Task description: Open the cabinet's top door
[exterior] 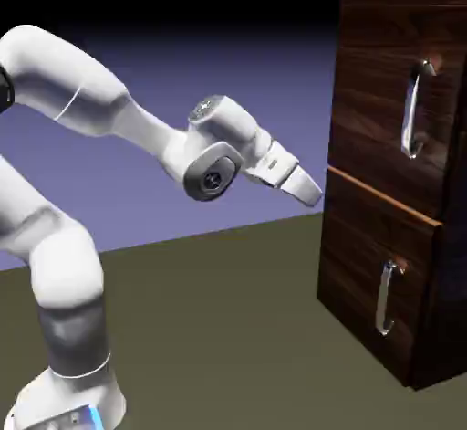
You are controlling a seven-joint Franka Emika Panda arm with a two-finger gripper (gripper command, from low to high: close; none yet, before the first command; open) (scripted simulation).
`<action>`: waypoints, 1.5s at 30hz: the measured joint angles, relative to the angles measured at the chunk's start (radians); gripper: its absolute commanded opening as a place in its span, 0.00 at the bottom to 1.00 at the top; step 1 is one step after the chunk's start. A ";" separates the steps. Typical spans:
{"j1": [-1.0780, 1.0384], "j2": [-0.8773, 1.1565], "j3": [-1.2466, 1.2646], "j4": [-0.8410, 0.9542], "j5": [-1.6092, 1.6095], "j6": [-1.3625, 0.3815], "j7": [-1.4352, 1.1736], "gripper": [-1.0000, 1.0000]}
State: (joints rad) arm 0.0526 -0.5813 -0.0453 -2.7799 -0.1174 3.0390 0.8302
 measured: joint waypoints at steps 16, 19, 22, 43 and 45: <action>0.241 -0.067 -0.268 0.178 -0.696 0.012 0.529 0.50; 0.286 -0.079 -0.319 0.212 -0.826 0.014 0.628 0.50; 0.331 -0.092 -0.369 0.245 -0.957 0.016 0.728 0.50; 0.647 -0.180 -0.721 0.479 -1.870 0.031 1.422 0.50; 0.677 -0.188 -0.755 0.502 -1.957 0.033 1.488 0.50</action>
State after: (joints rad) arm 0.7296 -0.7691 -0.8002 -2.2782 -2.0747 3.0717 2.3187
